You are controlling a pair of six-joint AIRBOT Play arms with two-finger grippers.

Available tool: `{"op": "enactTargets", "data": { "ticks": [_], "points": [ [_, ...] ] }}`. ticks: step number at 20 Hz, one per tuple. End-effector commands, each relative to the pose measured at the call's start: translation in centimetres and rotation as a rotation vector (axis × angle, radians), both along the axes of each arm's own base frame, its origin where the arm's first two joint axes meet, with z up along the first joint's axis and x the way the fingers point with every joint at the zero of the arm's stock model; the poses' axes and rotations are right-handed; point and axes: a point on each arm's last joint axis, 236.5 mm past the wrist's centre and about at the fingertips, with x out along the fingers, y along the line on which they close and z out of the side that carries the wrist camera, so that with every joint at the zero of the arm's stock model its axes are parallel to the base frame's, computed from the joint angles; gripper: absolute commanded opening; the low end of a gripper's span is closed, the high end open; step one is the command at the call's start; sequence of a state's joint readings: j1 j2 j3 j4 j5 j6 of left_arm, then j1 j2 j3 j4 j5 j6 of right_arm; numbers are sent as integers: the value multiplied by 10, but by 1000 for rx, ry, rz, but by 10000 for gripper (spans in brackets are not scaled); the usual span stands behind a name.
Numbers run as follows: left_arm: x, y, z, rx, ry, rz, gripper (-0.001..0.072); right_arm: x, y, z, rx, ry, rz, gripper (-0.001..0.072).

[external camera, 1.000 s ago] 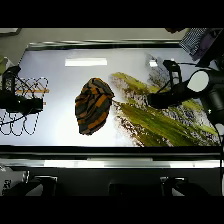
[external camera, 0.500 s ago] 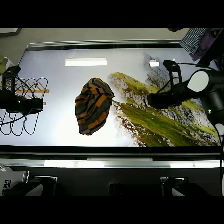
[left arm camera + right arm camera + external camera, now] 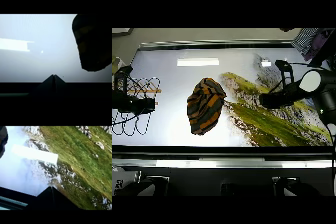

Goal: Fold the clothes and pants, and hang the long-sleeved shirts on hangers.

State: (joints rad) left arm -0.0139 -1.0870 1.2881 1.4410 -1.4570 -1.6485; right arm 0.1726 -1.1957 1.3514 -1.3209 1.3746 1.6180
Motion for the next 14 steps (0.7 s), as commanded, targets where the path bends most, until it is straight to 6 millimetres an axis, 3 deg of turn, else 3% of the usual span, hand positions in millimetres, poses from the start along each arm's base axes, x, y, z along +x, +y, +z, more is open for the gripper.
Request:
{"op": "enactTargets", "data": {
  "ticks": [1,8,14],
  "points": [
    [6,0,0,-1,-20,5,25,0,0,0,1,-1,0,26],
    [11,0,-4,-1,-19,6,26,5,1,2,5,-23,-6,26],
    [33,-2,-5,-4,-83,10,60,6,1,3,6,-26,-7,26]
  ]
}}
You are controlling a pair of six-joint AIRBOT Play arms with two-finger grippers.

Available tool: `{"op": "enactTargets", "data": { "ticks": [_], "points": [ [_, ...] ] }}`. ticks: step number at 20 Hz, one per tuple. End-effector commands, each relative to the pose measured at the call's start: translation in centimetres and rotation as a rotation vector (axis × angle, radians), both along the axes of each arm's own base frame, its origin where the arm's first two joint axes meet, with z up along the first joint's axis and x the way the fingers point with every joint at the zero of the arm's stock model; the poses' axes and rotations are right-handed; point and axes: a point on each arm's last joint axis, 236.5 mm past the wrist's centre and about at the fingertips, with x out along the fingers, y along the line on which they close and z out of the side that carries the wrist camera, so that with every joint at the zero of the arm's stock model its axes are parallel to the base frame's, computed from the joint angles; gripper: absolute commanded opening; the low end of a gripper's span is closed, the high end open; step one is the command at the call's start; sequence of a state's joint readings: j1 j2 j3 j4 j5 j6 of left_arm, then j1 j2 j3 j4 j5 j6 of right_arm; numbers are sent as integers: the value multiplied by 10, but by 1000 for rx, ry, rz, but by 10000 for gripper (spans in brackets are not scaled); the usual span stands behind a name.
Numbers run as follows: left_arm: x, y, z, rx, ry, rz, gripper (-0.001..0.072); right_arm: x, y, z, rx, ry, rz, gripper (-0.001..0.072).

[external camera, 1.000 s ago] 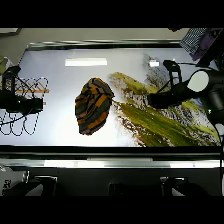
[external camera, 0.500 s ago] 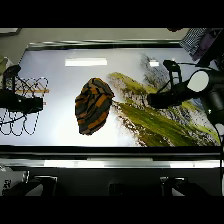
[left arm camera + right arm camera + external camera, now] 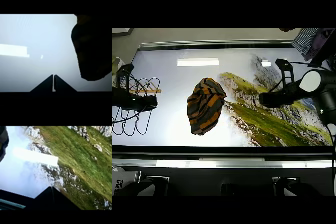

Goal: Fold the clothes and pants, and hang the long-sleeved shirts on hangers.

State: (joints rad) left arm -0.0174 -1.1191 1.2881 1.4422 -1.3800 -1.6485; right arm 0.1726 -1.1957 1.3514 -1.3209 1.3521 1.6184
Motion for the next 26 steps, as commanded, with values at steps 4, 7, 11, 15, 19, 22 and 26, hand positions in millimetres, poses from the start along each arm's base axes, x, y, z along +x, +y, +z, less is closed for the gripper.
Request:
{"op": "enactTargets", "data": {
  "ticks": [4,7,11,15,19,22,26],
  "points": [
    [23,-12,-10,-20,-36,10,720,1,0,1,1,-4,-1,26],
    [57,-32,-14,-27,-126,-25,720,1,0,1,1,-5,-1,26],
    [106,-75,-48,-26,-176,-96,720,1,0,1,1,-4,-1,26],
    [142,-109,-106,-19,-120,-144,720,1,0,1,9,4,-25,26],
    [155,-131,-158,-16,-42,-172,720,3,0,2,19,0,-48,27],
    [144,-147,-159,-46,21,-192,268,8,1,4,24,-22,-54,28],
    [96,-196,-124,-192,164,-297,24,8,1,4,31,-16,-74,87]
  ]
}}
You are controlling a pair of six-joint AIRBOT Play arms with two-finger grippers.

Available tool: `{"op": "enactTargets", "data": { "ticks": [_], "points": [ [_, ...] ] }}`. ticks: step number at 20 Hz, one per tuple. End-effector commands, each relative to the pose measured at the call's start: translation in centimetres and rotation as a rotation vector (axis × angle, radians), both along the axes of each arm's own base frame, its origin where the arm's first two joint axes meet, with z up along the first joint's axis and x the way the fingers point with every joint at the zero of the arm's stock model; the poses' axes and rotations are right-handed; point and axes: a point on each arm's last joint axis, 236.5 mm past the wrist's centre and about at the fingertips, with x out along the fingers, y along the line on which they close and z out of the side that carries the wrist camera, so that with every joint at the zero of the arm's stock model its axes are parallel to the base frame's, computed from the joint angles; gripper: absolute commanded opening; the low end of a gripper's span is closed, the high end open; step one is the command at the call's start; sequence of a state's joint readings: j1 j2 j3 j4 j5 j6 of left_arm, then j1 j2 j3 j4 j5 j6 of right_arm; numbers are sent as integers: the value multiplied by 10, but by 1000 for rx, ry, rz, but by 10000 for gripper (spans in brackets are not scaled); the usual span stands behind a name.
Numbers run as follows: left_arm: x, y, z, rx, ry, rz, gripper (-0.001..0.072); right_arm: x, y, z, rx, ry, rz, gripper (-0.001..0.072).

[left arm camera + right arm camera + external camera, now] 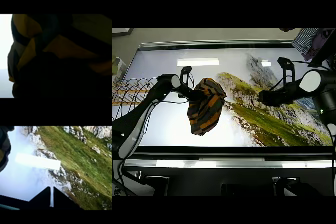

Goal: Fold the clothes and pants, and hang the long-sleeved shirts on hangers.

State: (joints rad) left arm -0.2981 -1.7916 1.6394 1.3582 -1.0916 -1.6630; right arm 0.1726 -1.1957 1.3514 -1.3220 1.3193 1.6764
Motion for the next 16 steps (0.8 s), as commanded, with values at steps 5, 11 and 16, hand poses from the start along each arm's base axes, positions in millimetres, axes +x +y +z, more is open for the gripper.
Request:
{"op": "enactTargets", "data": {
  "ticks": [5,11,16],
  "points": [
    [-116,-174,74,-413,200,-283,24,-19,-14,-7,-46,90,-54,87],
    [-148,-299,104,-627,65,-233,23,-57,-69,5,-250,149,-125,87],
    [-139,-324,61,-631,69,-144,27,-70,-110,27,-381,94,-221,86]
  ]
}}
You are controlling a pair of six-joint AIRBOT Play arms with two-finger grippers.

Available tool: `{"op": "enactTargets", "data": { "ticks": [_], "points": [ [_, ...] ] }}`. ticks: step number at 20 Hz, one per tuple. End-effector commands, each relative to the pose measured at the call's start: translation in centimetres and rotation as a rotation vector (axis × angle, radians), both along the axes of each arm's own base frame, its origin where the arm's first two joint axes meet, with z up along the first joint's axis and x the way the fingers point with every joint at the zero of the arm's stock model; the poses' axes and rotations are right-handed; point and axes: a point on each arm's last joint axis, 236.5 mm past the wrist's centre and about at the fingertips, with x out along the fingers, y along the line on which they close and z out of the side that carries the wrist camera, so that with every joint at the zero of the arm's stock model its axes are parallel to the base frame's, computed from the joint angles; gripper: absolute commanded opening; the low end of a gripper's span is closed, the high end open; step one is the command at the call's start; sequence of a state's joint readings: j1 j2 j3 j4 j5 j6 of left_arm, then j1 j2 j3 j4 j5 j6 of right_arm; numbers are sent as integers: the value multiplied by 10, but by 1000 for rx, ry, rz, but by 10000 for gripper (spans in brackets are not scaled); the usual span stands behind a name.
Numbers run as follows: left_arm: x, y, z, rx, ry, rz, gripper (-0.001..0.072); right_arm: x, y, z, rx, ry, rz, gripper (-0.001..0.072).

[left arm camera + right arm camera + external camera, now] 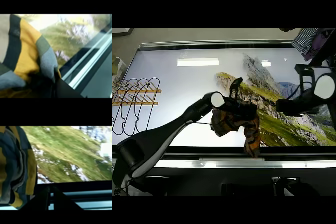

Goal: Fold the clothes and pants, and hang the long-sleeved shirts on hangers.

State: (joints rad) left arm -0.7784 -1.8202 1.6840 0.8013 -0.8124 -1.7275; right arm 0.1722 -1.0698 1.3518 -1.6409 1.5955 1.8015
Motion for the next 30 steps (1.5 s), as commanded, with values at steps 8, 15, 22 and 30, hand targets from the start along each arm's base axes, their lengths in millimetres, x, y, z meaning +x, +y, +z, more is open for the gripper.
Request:
{"op": "enactTargets", "data": {
  "ticks": [8,15,22,30],
  "points": [
    [80,112,76,-31,-102,115,465,47,68,35,316,-238,1,72],
    [82,274,142,216,-255,188,465,77,-10,75,392,-384,-64,287],
    [81,306,139,271,-230,215,463,11,-13,-88,714,-17,-263,417],
    [81,305,136,272,-224,212,463,-68,23,-194,785,202,-349,417]
  ]
}}
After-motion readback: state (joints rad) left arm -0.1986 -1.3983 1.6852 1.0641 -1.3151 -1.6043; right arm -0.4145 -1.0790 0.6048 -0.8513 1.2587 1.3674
